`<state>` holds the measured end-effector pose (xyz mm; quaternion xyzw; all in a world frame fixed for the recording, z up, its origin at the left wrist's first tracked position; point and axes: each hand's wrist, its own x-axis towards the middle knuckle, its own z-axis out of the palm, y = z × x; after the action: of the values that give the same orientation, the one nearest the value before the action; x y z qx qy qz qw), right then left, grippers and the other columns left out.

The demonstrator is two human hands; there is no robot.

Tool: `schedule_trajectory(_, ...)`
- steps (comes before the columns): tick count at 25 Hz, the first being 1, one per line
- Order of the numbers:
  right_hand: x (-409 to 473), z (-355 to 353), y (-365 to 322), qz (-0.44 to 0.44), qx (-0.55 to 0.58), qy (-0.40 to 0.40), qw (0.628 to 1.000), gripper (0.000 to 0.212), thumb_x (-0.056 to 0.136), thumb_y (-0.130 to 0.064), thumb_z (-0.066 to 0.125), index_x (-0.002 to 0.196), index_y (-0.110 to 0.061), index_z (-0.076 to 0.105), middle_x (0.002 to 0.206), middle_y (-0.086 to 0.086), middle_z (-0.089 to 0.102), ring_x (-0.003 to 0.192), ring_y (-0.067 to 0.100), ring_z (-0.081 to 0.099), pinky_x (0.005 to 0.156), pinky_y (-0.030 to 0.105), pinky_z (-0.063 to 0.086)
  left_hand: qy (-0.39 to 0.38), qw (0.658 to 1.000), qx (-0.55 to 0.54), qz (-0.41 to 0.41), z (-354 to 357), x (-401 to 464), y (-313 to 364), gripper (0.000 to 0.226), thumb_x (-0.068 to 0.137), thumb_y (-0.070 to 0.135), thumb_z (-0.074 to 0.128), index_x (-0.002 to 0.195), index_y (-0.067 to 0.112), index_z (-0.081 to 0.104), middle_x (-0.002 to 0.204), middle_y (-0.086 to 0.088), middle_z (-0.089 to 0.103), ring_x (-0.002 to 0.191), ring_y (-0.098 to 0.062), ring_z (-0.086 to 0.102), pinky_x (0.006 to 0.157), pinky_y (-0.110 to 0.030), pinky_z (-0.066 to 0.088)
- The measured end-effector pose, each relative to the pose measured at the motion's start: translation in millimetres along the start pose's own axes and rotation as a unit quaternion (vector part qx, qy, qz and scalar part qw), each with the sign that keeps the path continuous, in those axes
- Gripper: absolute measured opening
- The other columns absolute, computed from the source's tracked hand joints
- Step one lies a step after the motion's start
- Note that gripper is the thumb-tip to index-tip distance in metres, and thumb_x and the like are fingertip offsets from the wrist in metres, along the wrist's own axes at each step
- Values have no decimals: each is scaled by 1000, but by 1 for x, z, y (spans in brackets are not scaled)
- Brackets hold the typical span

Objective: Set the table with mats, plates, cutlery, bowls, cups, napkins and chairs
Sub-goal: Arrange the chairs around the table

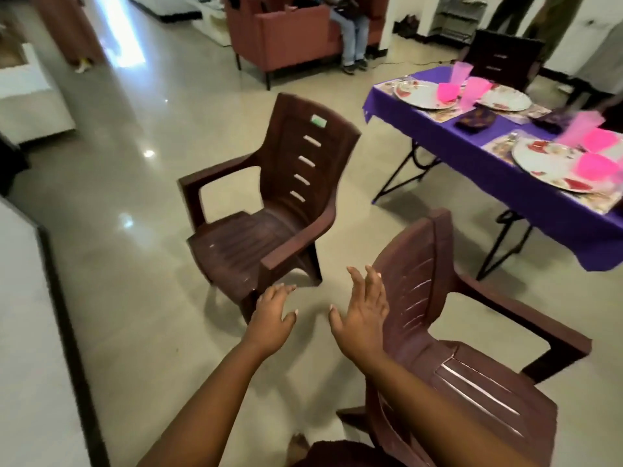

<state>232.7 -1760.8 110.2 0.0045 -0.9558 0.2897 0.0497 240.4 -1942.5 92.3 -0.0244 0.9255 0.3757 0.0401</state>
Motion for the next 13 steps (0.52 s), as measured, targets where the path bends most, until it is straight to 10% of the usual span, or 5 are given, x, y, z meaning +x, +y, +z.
schedule_trajectory(8,17,12,8,279,183,-38,942,100,85,-27,66,155,-18,-5,163,6,3,149,24,11,120,37,19,-210,942,107,236,30,137,100,73,82,-3,54,146,25,35,155,-6,19,143,-25,19,115,-37,27)
schedule_trajectory(13,18,7,4,340,182,-39,922,98,81,-26,61,155,-22,-4,162,1,9,146,22,22,116,37,29,-262,772,352,461,58,191,133,80,83,3,58,149,35,26,161,-2,-12,148,-28,-2,117,-47,19)
